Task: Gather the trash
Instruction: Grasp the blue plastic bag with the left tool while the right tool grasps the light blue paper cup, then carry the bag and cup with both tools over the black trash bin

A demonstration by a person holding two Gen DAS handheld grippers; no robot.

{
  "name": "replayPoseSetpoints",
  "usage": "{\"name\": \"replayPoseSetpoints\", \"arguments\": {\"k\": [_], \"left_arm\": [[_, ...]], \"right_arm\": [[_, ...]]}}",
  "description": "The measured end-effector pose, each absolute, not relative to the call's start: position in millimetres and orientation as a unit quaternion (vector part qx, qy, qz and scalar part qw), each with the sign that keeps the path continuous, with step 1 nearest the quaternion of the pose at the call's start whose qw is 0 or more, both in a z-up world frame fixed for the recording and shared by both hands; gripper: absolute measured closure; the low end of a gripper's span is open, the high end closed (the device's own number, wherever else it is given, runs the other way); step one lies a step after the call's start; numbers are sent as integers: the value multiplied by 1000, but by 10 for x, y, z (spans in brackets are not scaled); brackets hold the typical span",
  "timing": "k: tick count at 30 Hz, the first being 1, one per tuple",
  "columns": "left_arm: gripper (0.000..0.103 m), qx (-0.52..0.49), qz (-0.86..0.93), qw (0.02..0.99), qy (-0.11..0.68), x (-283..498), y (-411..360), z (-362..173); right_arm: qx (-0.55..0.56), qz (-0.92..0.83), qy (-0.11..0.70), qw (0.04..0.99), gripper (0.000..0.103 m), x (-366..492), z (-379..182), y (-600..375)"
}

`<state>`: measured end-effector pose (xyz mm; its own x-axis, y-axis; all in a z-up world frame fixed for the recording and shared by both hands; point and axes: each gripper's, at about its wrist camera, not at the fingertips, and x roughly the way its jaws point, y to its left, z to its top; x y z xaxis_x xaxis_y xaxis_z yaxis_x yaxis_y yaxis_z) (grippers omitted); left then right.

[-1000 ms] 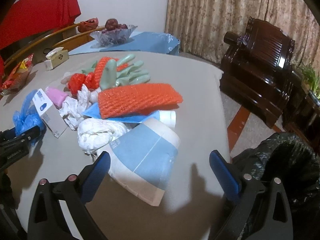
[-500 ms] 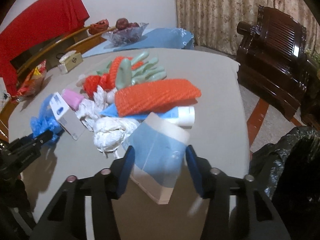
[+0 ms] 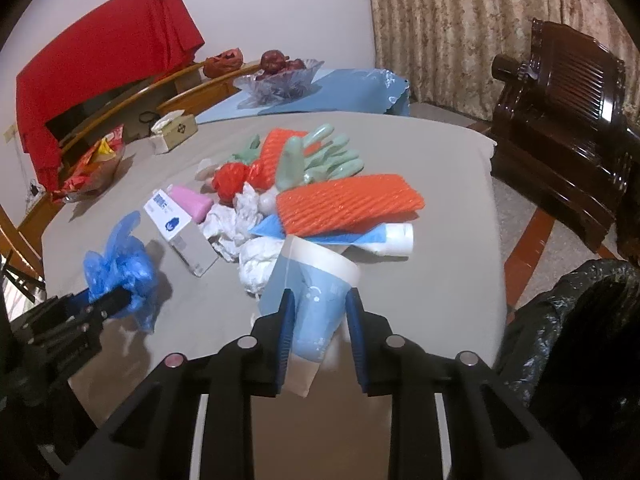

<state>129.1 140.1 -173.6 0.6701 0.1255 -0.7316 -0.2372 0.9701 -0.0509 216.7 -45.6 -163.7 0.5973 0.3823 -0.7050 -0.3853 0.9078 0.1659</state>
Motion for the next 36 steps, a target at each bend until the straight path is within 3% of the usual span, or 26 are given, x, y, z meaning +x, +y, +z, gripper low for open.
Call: {"name": "replayPoseSetpoints", "arguments": {"k": [4,8,12,24,36], "left_arm": [[69,-66,84,909,402,1302,1304,-1787],[69,-64,76,912,399,1292,1254,-1743],[69,-65,68,918,385,1256,1186,-1586],[69,-53,12,936,347,1174,727,-1145],[69,-30,-99,935,338,1215,-235,-973]], "right_arm": [[-4,212,408,888,75,2213,-1700,-421],[-2,225,398,889,85,2193,-1626,-441],[-15,228,378,897,87,2121,-1452,-448],[10,190,328,925,88,1815,-984,-953],[17,84,314,946,88,1412,-848,-1969]]}}
